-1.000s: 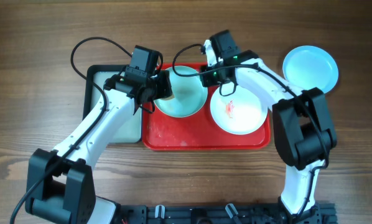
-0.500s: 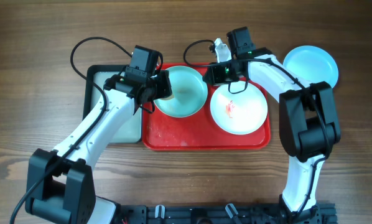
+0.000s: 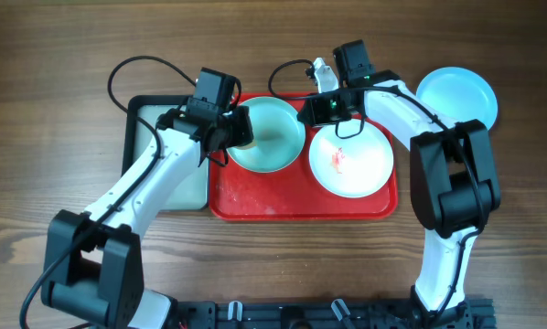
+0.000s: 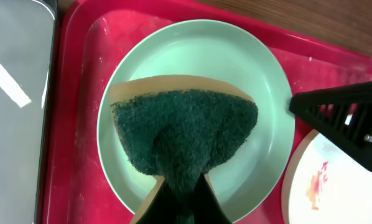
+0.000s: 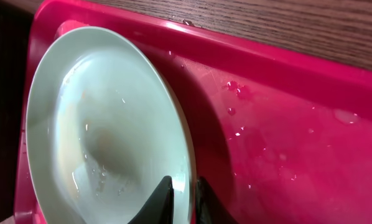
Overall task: Clean dirty plates on tray and stack at the side
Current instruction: 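Scrub the blue plate with the sponge while right gripper holds it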
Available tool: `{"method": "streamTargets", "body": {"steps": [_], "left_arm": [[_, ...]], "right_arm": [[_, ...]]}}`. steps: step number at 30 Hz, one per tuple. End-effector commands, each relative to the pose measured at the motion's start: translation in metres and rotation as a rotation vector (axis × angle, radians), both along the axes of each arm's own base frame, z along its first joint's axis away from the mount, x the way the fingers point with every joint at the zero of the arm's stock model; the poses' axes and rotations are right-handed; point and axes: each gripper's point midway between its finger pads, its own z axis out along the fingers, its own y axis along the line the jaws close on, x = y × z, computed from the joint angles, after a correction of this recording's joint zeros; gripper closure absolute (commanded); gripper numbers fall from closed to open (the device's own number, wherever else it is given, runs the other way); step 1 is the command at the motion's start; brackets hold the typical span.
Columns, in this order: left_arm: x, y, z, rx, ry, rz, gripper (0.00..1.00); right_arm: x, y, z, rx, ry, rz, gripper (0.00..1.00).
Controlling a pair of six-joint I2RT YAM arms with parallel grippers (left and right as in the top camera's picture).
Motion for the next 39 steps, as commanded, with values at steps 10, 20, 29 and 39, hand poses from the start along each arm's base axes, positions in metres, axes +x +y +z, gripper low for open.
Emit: {"method": "streamTargets", "body": {"steps": [10,20,29,39], "left_arm": [[0.002,0.005,-0.004,0.019,0.002,-0.002,0.96],[0.001,0.008,-0.006,0.036,0.006,0.006,0.96],[-0.006,0.016,-0.06,0.113,0.135,0.018,0.96],[-0.024,-0.031,-0.119,-0.112,0.319,-0.086,0.96]], "right_arm": [[-0.009,-0.001,-0.021,-0.01,0.025,-0.005,0.96],[-0.022,0.024,-0.016,0.038,0.063,0.015,0.96],[-0.021,0.024,-0.016,0.038,0.062,0.016,0.96],[-0.021,0.024,-0.016,0.038,0.061,0.016,0.96]]}}
